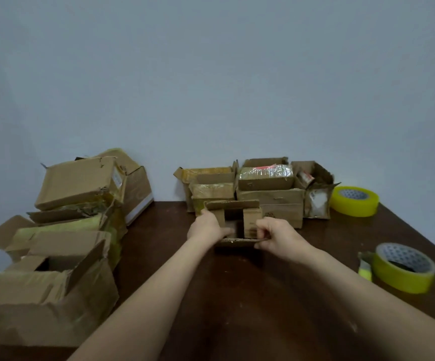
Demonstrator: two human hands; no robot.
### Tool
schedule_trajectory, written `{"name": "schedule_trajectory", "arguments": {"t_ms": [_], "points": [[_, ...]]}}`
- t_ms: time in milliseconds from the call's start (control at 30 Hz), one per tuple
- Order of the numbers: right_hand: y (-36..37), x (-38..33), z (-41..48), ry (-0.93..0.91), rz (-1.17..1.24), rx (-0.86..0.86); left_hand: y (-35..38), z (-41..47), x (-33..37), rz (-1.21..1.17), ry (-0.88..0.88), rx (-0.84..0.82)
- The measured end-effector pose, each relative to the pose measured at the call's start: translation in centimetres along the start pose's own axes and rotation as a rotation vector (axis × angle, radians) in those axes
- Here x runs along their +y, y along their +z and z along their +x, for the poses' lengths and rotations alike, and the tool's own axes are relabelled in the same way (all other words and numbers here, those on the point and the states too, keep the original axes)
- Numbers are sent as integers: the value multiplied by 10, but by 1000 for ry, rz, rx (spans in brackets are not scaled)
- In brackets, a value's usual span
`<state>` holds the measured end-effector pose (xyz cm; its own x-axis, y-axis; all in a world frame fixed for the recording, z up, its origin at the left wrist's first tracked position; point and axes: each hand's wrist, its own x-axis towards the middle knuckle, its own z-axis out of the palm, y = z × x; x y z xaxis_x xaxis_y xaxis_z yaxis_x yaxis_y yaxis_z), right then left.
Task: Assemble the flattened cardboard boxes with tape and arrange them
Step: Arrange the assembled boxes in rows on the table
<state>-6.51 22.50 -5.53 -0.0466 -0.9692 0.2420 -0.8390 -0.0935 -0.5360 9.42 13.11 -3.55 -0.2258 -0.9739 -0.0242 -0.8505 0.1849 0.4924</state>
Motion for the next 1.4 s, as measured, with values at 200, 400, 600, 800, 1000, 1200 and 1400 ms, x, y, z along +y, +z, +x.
{"name": "schedule_trajectory", "arguments": {"t_ms": [200,400,600,800,1000,1200,1400], "points": [[-24,8,3,439,419,105,7,-4,17,5,130,64],[-31,-3,21,705,-43,196,4,-18,40,-44,265,139],[-55,9,16,746,-139,190,11,-24,55,-179,261,63],[-92,42,0,801,176,432,26,-3,70,-466,132,-80],[-99,88,-7,915,257,549,60,11,94,-745,39,-229],[-101,96,10,823,138,468,56,15,107,-785,10,-327],[-99,55,10,702,-90,619,30,-1,90,-574,161,-197]]}}
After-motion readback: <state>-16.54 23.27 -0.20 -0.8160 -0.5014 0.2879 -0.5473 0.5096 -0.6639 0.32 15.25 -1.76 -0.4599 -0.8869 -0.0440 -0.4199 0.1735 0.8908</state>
